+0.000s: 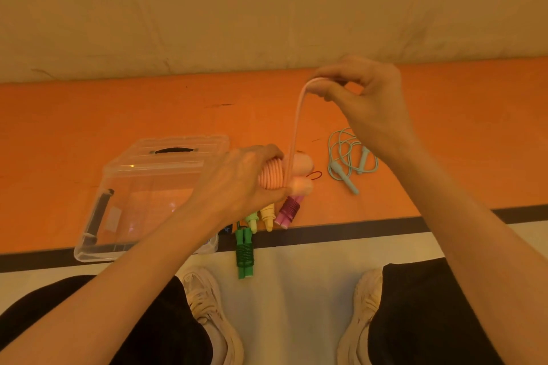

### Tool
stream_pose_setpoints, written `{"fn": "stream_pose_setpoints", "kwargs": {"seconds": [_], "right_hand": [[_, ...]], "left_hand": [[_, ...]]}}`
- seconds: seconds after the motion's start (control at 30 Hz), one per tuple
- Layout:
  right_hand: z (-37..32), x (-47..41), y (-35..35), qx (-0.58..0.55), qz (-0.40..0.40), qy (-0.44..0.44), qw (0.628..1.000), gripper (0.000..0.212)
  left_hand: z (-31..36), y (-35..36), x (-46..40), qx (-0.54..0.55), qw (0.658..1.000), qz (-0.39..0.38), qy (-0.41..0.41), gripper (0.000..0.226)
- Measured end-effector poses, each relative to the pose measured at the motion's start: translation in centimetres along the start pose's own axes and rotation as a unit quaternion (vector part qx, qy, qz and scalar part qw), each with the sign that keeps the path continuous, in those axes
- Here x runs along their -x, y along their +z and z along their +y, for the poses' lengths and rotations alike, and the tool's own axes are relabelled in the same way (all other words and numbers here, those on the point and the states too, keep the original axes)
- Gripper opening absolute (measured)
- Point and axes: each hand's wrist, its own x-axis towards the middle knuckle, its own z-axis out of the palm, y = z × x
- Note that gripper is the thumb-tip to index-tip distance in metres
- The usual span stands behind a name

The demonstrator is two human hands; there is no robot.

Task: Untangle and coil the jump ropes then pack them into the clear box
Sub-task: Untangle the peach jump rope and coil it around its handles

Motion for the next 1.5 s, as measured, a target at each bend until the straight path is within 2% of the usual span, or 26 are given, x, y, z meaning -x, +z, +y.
{"fn": "stream_pose_setpoints", "kwargs": {"seconds": [0.2, 0.4, 0.57, 0.67, 0.77, 0.93, 1.2, 1.3, 1.4, 1.5], "right_hand": [[1.7, -0.1, 0.9, -0.011, -0.012, 0.065, 0.998, 0.004], [2.7, 0.1, 1.0, -0.007, -0.032, 0.113, 0.993, 0.004], [3.3, 0.1, 0.8, -0.001, -0.036, 0.15, 0.988, 0.004], [3.4, 0.3, 0.8, 0.014, -0.061, 0.156, 0.986, 0.004], [3.6, 0.5, 0.8, 0.005, -0.074, 0.175, 0.982, 0.007], [4.1, 1.0, 0.9, 0.019, -0.12, 0.204, 0.971, 0.008], [3.7, 1.9, -0.3, 0.018, -0.136, 0.257, 0.957, 0.007], [3.0, 2.4, -0.1, 0.043, -0.19, 0.279, 0.94, 0.022], [2.3, 3.4, 0.4, 0.018, -0.274, 0.266, 0.924, 0.006], [1.5, 4.2, 0.7, -0.004, -0.338, 0.236, 0.911, 0.007]], "left_hand": [[1.0, -0.3, 0.5, 0.018, 0.999, -0.011, 0.028, 0.044], [1.4, -0.9, 0.8, 0.01, 0.999, -0.036, 0.037, 0.051], [1.5, -0.9, 1.2, 0.011, 0.998, 0.024, 0.057, 0.062], [1.6, -0.6, 1.3, 0.016, 0.994, 0.026, 0.104, 0.075], [1.4, -0.4, 1.2, 0.023, 0.99, 0.03, 0.136, 0.071], [1.4, -0.2, 1.0, 0.05, 0.984, 0.083, 0.152, 0.068], [1.0, -1.1, 1.5, 0.191, 0.974, 0.12, 0.029, 0.063], [0.5, -1.3, 1.0, 0.235, 0.96, 0.148, -0.038, 0.065], [-0.1, -1.1, 0.7, 0.234, 0.954, 0.164, -0.086, 0.065], [-0.9, -0.8, 0.5, 0.233, 0.95, 0.168, -0.121, 0.061]]}}
